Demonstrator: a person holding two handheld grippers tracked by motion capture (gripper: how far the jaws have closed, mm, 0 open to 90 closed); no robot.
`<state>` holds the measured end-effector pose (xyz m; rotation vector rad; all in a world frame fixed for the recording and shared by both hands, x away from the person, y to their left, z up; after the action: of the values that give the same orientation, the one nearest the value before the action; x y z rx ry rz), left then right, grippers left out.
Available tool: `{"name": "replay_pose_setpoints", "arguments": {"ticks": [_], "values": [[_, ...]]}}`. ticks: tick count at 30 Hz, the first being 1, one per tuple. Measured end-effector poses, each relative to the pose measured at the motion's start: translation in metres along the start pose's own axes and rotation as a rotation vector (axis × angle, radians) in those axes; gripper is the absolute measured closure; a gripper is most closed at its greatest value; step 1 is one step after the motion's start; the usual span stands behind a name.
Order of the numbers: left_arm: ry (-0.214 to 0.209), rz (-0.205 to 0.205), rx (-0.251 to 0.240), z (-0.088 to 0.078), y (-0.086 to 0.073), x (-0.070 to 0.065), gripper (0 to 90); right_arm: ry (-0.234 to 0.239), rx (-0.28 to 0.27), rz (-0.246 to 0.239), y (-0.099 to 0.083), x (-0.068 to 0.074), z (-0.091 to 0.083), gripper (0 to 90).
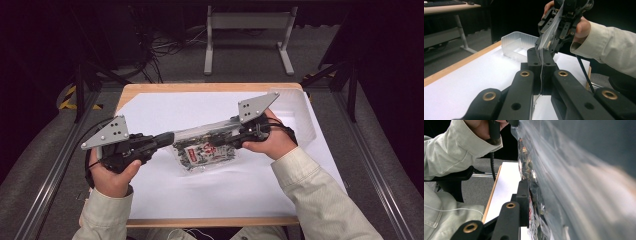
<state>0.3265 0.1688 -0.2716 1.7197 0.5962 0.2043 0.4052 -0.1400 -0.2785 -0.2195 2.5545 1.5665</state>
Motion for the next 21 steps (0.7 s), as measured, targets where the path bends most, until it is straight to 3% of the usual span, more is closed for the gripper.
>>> {"name": "replay_pose_setpoints", "arguments": {"ticks": [4, 6, 10, 12, 13, 18, 21], "values": [[0.007, -0.011, -0.007, 0.000, -0.001, 0.003, 88.5, 0.012, 0.001, -0.001, 0.001, 0.002, 0.000, 75.0], [-0.004, -0.030, -0.018, 0.000, -0.001, 0.005, 83.9, 0.011, -0.002, 0.002, 0.001, 0.003, 0.000, 75.5], [-0.008, -0.043, -0.055, 0.001, -0.002, 0.008, 66.7, 0.006, -0.007, 0.013, 0.002, 0.003, -0.003, 76.0], [0.025, -0.100, -0.031, 0.001, -0.001, 0.009, 46.3, -0.003, -0.008, 0.017, 0.001, 0.003, -0.004, 76.0], [0.039, -0.106, -0.021, 0.001, -0.002, 0.010, 41.4, -0.008, -0.008, 0.022, 0.001, 0.002, -0.006, 76.0], [0.086, -0.114, -0.006, 0.001, -0.006, 0.016, 28.9, -0.040, -0.017, 0.037, 0.000, 0.001, -0.015, 75.9], [0.111, -0.097, 0.000, 0.003, -0.010, 0.021, 20.9, -0.067, -0.017, 0.045, -0.001, 0.000, -0.022, 75.9]]}}
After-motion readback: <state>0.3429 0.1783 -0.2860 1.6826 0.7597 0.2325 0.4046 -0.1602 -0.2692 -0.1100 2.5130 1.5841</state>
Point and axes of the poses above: each handheld gripper's, and its own axes: z roughly forward along the jaws, y roughly out of its top, x roughly to its left, the point moved 1 cm from there along z, roughly forward along the jaws, and after that the axes turned 8 degrees about -z, right-handed, at the moved point
